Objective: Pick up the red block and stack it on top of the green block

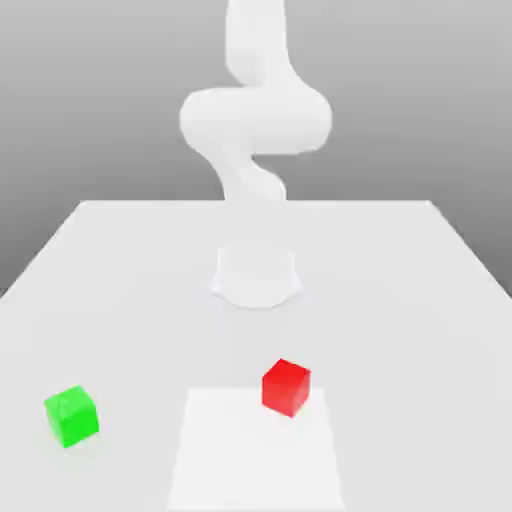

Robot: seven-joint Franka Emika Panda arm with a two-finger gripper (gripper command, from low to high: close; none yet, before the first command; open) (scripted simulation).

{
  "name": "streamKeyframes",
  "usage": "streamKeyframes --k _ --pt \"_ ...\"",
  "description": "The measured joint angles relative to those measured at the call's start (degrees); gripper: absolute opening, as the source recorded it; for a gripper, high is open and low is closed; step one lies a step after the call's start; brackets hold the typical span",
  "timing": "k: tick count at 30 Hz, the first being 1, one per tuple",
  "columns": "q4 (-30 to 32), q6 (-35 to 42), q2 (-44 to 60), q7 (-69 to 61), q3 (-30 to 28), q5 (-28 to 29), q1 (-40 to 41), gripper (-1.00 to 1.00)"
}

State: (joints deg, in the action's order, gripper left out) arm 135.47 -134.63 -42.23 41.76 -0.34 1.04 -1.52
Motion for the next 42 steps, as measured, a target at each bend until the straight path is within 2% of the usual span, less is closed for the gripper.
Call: streamKeyframes --k 11,18,23,26,27,34,37,42 --pt "18.95 -15.22 19.71 -22.85 -4.63 4.17 -7.84 0.00" --pt "31.76 -26.49 34.34 -41.84 -8.55 2.87 -13.50 0.00" --pt "31.88 -35.20 44.67 -47.75 -7.65 -3.07 -14.69 0.00" --pt "31.02 -40.52 50.90 -50.87 -3.43 -7.25 -11.42 0.00" --pt "30.84 -41.62 52.19 -51.28 -2.41 -7.75 -10.50 -1.00" --pt "30.85 -41.45 52.13 -51.16 -2.29 -7.62 -10.35 -1.00" --pt "31.59 -37.19 47.08 -48.44 -4.28 -3.94 -11.37 -1.00" --pt "32.87 -28.56 37.16 -45.57 -4.31 0.10 -9.88 -1.00"
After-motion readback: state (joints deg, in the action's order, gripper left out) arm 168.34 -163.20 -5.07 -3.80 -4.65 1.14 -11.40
